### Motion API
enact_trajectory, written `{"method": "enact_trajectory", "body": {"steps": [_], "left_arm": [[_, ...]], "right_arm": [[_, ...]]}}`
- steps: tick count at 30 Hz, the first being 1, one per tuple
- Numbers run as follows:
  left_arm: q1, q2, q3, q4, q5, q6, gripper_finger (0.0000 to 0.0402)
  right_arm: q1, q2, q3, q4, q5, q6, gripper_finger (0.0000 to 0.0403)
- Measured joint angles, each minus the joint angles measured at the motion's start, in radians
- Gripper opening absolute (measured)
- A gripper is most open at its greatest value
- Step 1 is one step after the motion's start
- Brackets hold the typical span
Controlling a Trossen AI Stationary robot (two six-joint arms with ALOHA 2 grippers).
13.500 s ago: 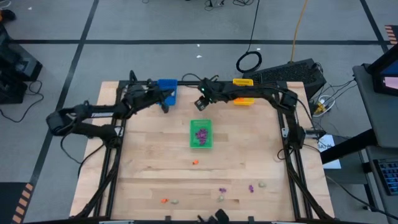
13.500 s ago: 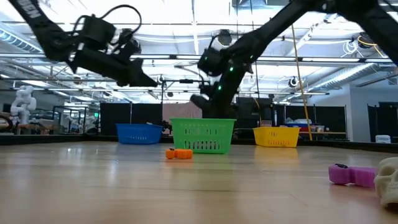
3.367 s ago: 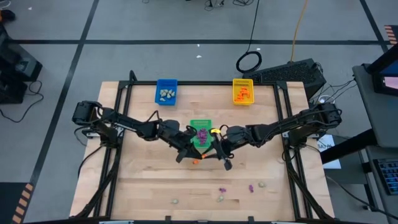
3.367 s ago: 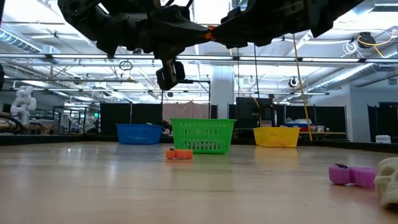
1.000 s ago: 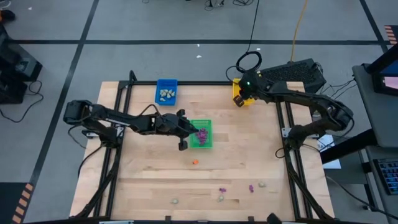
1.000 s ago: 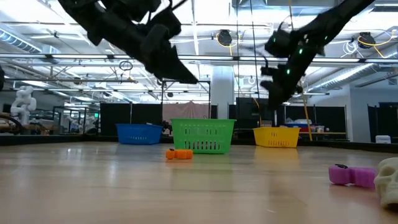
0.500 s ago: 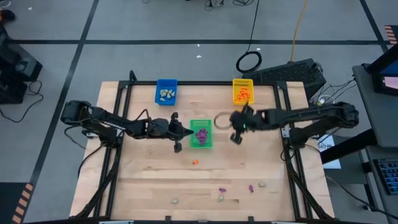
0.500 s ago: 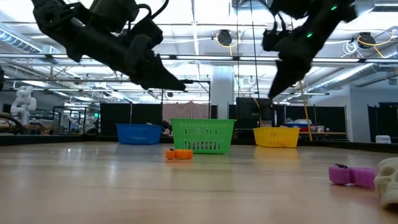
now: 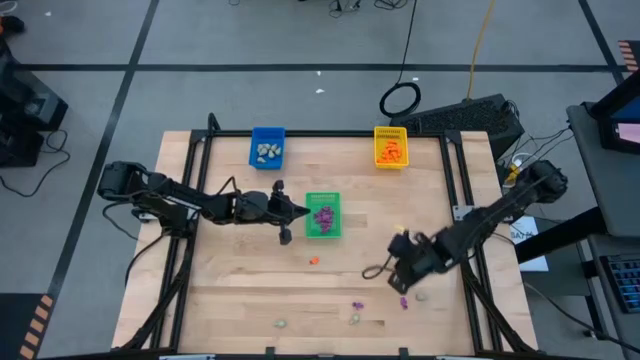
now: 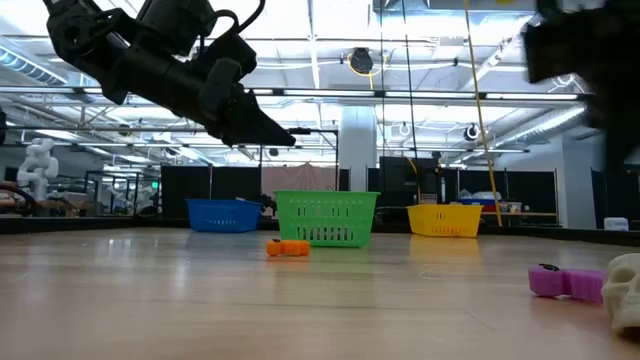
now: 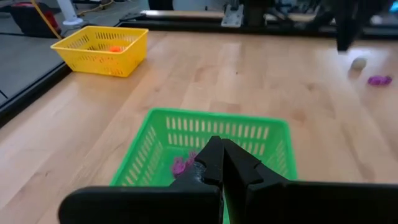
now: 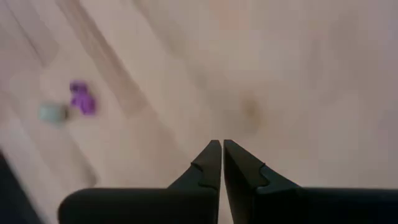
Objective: Sort Halloween decoration
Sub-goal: Put the purple skeleton toy into the green bin
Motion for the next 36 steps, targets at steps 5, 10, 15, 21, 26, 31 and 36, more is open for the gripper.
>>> {"method": "enact_trajectory", "body": {"steps": [5, 10, 15, 21, 26, 31, 36], "left_arm": [[-0.005, 0.000, 0.000, 0.012, 0.000, -0.012, 0.0000], [-0.005, 0.000, 0.000, 0.012, 0.001, -0.034, 0.0000], [-0.005, 0.000, 0.000, 0.009, 0.001, -0.037, 0.0000], [-0.005, 0.000, 0.000, 0.009, 0.002, -0.037, 0.0000], [-0.005, 0.000, 0.000, 0.007, 0.002, -0.037, 0.0000], [-0.005, 0.000, 0.000, 0.002, 0.004, -0.038, 0.0000], [-0.005, 0.000, 0.000, 0.000, 0.004, -0.038, 0.0000]], "right_arm": [[0.120, 0.093, 0.000, 0.040, -0.108, 0.294, 0.0030], [0.178, 0.181, 0.000, 0.085, -0.190, 0.433, 0.0073], [0.185, 0.215, 0.000, 0.112, -0.208, 0.486, 0.0114], [0.184, 0.264, 0.003, 0.173, -0.216, 0.484, 0.0127], [0.183, 0.294, 0.003, 0.226, -0.225, 0.466, 0.0123], [0.184, 0.286, 0.001, 0.240, -0.216, 0.433, 0.0122], [0.184, 0.291, 0.001, 0.243, -0.214, 0.384, 0.0106]]}}
